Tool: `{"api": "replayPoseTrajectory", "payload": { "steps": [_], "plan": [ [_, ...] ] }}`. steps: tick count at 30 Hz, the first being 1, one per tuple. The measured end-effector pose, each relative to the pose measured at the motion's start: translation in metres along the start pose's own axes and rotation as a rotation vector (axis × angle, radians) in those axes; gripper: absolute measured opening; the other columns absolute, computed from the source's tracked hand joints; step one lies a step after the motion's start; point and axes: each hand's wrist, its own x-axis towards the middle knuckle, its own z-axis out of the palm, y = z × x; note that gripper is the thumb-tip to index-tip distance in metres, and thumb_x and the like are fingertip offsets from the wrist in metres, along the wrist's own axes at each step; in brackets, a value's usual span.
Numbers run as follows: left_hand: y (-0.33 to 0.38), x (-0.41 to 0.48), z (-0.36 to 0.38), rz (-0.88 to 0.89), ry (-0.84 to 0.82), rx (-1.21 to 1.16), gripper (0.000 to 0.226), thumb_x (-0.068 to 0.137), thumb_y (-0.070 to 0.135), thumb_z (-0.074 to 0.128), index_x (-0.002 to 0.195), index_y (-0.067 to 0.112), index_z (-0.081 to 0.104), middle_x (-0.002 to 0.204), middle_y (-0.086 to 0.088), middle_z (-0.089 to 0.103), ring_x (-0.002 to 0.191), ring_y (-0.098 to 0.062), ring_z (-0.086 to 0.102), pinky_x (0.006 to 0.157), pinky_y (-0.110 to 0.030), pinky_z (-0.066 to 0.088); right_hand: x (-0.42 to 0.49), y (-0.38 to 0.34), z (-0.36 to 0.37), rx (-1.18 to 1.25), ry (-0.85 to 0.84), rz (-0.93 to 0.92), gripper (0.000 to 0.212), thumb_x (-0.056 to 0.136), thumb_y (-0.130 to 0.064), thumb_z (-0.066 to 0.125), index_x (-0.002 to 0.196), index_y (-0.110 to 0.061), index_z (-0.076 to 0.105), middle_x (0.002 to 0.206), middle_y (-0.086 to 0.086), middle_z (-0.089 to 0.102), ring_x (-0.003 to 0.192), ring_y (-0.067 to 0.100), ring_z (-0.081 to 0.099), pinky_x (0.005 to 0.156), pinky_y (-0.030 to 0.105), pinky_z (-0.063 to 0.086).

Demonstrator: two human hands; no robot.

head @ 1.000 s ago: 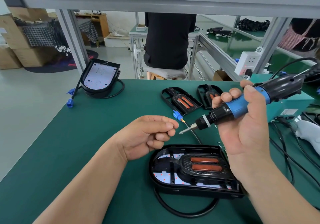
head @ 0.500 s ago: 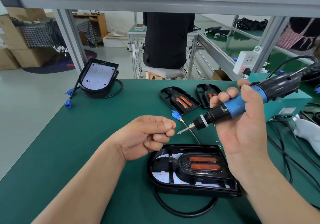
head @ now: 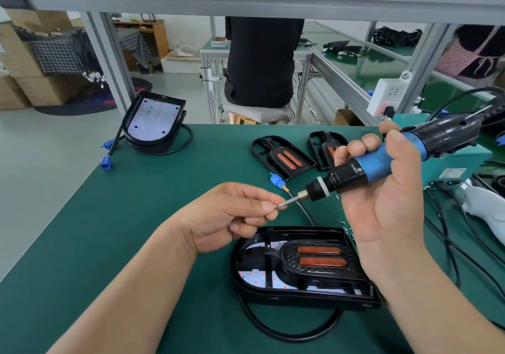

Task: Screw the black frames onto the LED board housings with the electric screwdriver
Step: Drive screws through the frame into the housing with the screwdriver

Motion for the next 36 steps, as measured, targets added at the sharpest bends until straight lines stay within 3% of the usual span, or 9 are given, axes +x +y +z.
{"api": "replayPoseTrajectory", "payload": {
  "steps": [15, 26, 31, 36],
  "plan": [
    [-0.0001, -0.0008, 0.0033, 0.000, 0.019, 0.058, 0.021, 0.083, 0.000, 0.069, 0.101, -0.001, 0.080, 0.082, -0.012, 0.064, 0.062, -0.009, 0.035, 0.043, -0.012, 0.027, -0.0010, 0.0027, 0.0009, -0.046, -0.018, 0.007, 0.012, 0.105, -0.019, 0.060, 0.116, -0.020, 0.056, 0.088, -0.003, 0.056, 0.079, 0.015, 0.058, 0.098, 0.036, 0.051],
    [-0.0021, 0.0038, -0.0005, 0.068, 0.101, 0.121, 0.019, 0.080, 0.002, 0.074, 0.097, 0.006, 0.084, 0.078, -0.011, 0.064, 0.063, -0.012, 0.031, 0.045, -0.014, 0.026, 0.0020, 0.0061, 0.0013, -0.100, 0.069, 0.031, 0.038, 0.096, -0.040, 0.072, 0.118, -0.016, 0.052, 0.090, -0.002, 0.060, 0.081, 0.016, 0.061, 0.097, 0.038, 0.055],
    [-0.0046, 0.0065, -0.0005, 0.116, 0.071, 0.079, 0.018, 0.084, 0.001, 0.073, 0.097, 0.008, 0.083, 0.081, -0.013, 0.063, 0.056, -0.007, 0.034, 0.045, -0.014, 0.028, 0.0015, 0.0066, 0.0015, -0.056, 0.120, 0.023, 0.028, 0.102, -0.039, 0.066, 0.112, -0.016, 0.053, 0.089, -0.001, 0.059, 0.081, 0.017, 0.059, 0.096, 0.038, 0.054],
    [-0.0035, 0.0054, -0.0003, 0.117, 0.029, 0.048, 0.019, 0.085, -0.001, 0.070, 0.096, 0.008, 0.082, 0.081, -0.013, 0.065, 0.057, -0.008, 0.033, 0.045, -0.014, 0.029, 0.0006, 0.0029, 0.0033, -0.075, 0.018, 0.012, 0.019, 0.107, -0.032, 0.062, 0.117, -0.018, 0.053, 0.092, -0.003, 0.057, 0.084, 0.015, 0.058, 0.101, 0.037, 0.050]
  ]
}}
